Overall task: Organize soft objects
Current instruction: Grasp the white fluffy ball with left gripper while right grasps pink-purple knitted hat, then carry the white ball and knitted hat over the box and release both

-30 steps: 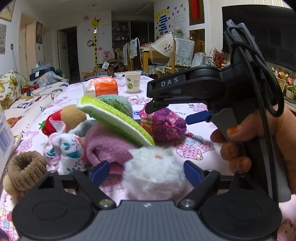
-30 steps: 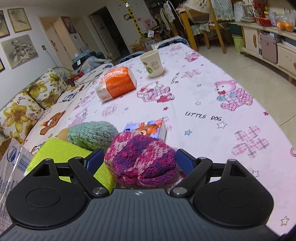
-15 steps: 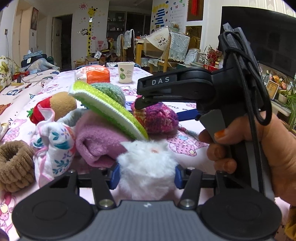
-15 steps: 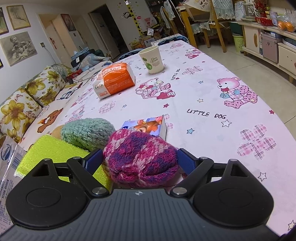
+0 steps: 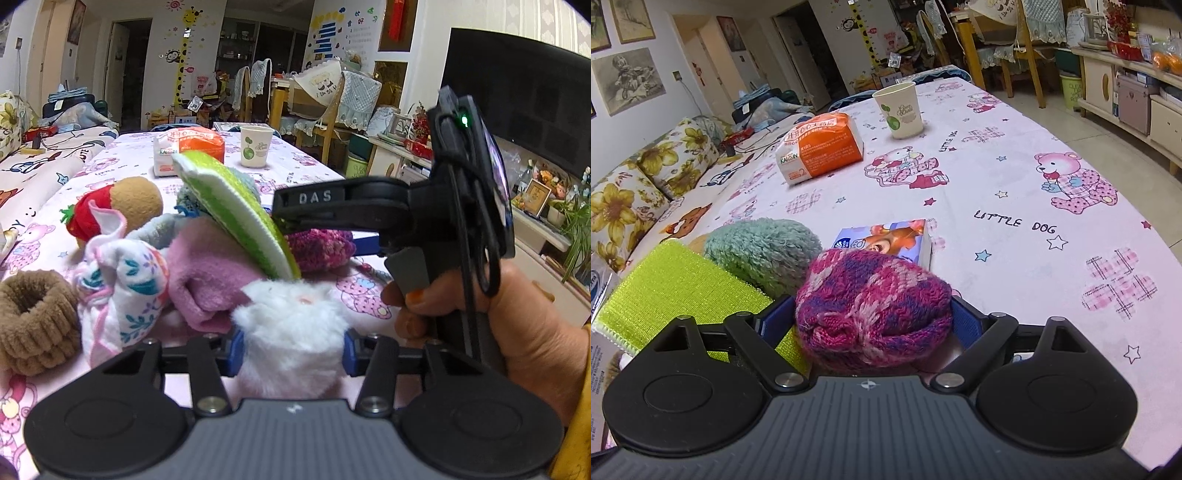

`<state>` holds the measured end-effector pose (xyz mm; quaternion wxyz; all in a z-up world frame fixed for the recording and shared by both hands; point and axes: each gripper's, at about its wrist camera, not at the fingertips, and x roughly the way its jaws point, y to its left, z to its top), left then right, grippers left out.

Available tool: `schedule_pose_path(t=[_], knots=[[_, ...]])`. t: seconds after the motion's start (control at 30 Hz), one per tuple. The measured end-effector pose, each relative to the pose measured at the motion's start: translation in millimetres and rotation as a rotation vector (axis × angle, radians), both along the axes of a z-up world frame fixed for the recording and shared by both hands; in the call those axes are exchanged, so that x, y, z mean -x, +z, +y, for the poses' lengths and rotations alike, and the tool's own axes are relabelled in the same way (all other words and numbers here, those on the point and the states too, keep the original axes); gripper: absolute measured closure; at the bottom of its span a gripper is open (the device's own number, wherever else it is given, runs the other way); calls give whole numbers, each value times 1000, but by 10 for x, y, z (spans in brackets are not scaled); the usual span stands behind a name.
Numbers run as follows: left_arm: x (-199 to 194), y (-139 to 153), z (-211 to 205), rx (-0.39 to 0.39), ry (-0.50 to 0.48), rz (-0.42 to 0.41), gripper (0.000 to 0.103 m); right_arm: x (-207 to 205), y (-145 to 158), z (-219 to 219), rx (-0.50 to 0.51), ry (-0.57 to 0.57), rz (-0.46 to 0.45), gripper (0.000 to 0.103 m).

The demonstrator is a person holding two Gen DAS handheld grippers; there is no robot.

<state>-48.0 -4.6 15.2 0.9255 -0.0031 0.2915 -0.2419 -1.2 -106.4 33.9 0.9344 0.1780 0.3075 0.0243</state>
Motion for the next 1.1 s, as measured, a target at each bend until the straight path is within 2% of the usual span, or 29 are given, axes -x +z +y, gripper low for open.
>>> schedule_pose_path(t=[0.07,0.3,0.5,1.1], knots=[[9,20,27,10,7,-4,55,10,8,1,7,-3,-6,2],[75,105,130,35,24,-37,55,27,41,25,40,-10,-31,20],[82,182,222,44,46,-69,55,68,66,54,88,-8,-60,29],[113,327,519,81,141,-167,55,236,196,85,168,-3,-155,32]])
